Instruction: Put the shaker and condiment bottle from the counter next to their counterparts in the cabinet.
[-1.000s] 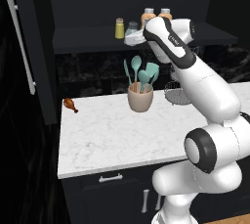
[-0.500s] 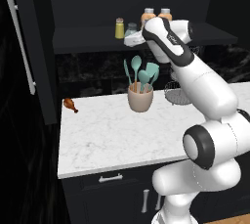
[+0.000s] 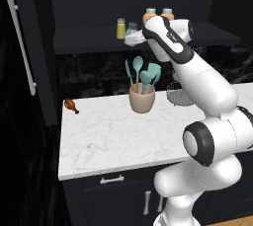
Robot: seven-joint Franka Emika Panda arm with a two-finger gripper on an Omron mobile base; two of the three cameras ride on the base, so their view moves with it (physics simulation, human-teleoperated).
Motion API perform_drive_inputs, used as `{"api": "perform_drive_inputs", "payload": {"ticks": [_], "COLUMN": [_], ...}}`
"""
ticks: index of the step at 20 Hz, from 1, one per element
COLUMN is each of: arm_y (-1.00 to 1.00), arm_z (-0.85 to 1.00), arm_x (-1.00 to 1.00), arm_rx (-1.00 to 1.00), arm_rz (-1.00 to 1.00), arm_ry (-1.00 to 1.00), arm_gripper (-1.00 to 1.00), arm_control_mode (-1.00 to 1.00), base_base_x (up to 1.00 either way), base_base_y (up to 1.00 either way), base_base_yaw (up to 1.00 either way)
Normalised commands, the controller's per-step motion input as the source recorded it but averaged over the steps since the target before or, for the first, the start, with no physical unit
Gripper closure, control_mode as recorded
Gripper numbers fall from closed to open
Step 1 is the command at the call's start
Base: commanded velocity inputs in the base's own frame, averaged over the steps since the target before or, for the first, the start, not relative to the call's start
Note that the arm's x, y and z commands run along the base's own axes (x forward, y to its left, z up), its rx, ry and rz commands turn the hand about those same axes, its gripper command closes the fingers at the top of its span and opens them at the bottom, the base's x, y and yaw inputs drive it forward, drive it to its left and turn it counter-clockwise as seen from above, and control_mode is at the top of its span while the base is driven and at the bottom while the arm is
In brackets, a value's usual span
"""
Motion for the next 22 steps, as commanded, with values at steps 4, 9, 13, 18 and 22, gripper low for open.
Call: {"api": "perform_drive_inputs", "payload": {"ticks": [4, 9, 13, 18, 22], "arm_y": [0.00, 0.00, 0.00, 0.00, 0.00], "arm_z": [-0.14, -0.24, -0.28, -0.30, -0.40], "arm_x": [0.18, 0.15, 0.18, 0.22, 0.22], "arm_rx": [0.00, 0.00, 0.00, 0.00, 0.00], "arm_rz": [0.00, 0.00, -0.01, -0.01, -0.01], "arm_ry": [0.00, 0.00, 0.00, 0.00, 0.00], "arm_gripper": [1.00, 1.00, 1.00, 1.00, 1.00], "arm_control_mode": [-1.00, -1.00, -1.00, -1.00, -1.00], "base_base_x": [0.00, 0.00, 0.00, 0.00, 0.00], "base_base_y": [0.00, 0.00, 0.00, 0.00, 0.00], "base_base_yaw": [0.00, 0.00, 0.00, 0.00, 0.00]}}
